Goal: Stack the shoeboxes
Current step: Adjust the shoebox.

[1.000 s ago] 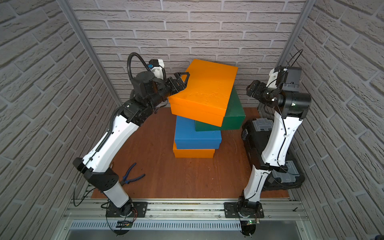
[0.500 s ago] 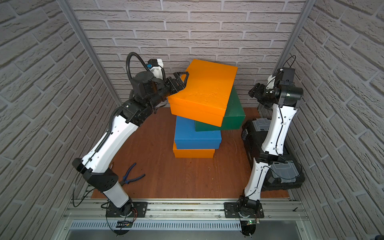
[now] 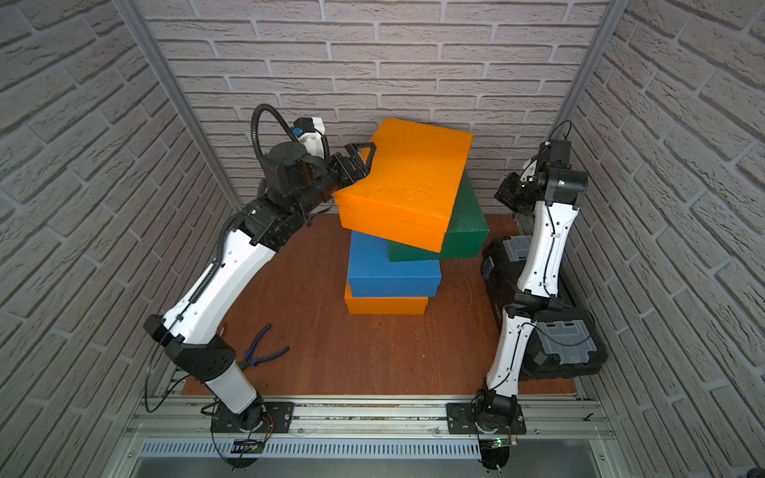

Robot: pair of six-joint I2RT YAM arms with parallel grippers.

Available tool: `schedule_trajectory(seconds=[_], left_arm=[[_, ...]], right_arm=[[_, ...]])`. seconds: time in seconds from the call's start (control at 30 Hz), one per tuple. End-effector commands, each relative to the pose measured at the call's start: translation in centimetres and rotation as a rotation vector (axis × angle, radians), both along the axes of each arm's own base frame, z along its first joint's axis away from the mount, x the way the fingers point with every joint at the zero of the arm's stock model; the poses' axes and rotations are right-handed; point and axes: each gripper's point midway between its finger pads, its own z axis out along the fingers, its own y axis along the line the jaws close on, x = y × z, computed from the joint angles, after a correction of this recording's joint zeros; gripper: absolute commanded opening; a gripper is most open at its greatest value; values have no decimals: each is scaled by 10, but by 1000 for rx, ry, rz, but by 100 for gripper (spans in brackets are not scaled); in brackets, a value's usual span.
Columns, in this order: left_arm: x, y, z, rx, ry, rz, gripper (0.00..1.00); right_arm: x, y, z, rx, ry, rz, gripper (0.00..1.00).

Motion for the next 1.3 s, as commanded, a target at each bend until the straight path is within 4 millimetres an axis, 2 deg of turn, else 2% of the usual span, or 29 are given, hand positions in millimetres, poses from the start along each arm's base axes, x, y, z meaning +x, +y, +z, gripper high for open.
schedule_trajectory(seconds=[0.0, 0.13, 0.4, 1.1, 1.17, 1.27], left_arm=[[-7, 5, 20, -27, -56, 9, 98], [-7, 5, 18, -26, -51, 11, 98], [-11, 8, 20, -28, -54, 12, 98], [-29, 26, 32, -66, -85, 34, 98], [-31, 29, 34, -70, -91, 39, 98], [-34, 32, 35, -66, -96, 44, 98]], right_arm=[[-25, 17, -2, -57, 71, 20, 20], [-27, 30, -14, -99, 122, 62, 19], [-24, 55, -17, -104, 127, 129, 18], [-40, 147, 7, -21, 55, 362, 16], [-41, 148, 9, -30, 50, 361, 16], [-42, 136, 13, -50, 38, 325, 16]])
